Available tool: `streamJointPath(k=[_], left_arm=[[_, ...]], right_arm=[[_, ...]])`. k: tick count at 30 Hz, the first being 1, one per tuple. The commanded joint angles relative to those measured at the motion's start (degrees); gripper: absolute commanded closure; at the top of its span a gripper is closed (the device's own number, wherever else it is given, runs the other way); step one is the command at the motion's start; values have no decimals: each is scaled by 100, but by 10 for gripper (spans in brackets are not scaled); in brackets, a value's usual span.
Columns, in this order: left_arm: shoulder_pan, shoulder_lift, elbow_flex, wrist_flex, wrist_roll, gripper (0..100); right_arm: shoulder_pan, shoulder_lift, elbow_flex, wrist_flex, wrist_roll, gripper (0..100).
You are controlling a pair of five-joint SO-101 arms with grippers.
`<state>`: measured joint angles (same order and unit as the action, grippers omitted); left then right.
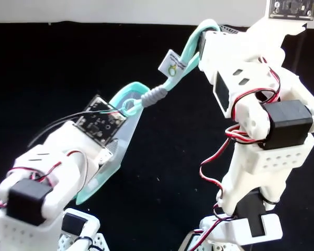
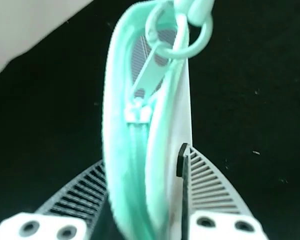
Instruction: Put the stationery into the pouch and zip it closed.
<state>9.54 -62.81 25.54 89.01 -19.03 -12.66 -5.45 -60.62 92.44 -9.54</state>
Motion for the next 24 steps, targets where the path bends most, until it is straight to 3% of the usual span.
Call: streamJointPath(k=[1, 9, 15, 24], left_arm=[[-66, -75, -523, 273, -53, 819], [-57, -75, -927, 598, -53, 819], [699, -48, -945, 571, -53, 822], [796, -31, -927, 387, -53, 822]], right_arm=[[-40, -57, -110, 31, -35, 992], [-40, -48, -101, 31, -44, 992], [-40, -13, -92, 40, -35, 992], [-40, -13, -92, 40, -35, 992]])
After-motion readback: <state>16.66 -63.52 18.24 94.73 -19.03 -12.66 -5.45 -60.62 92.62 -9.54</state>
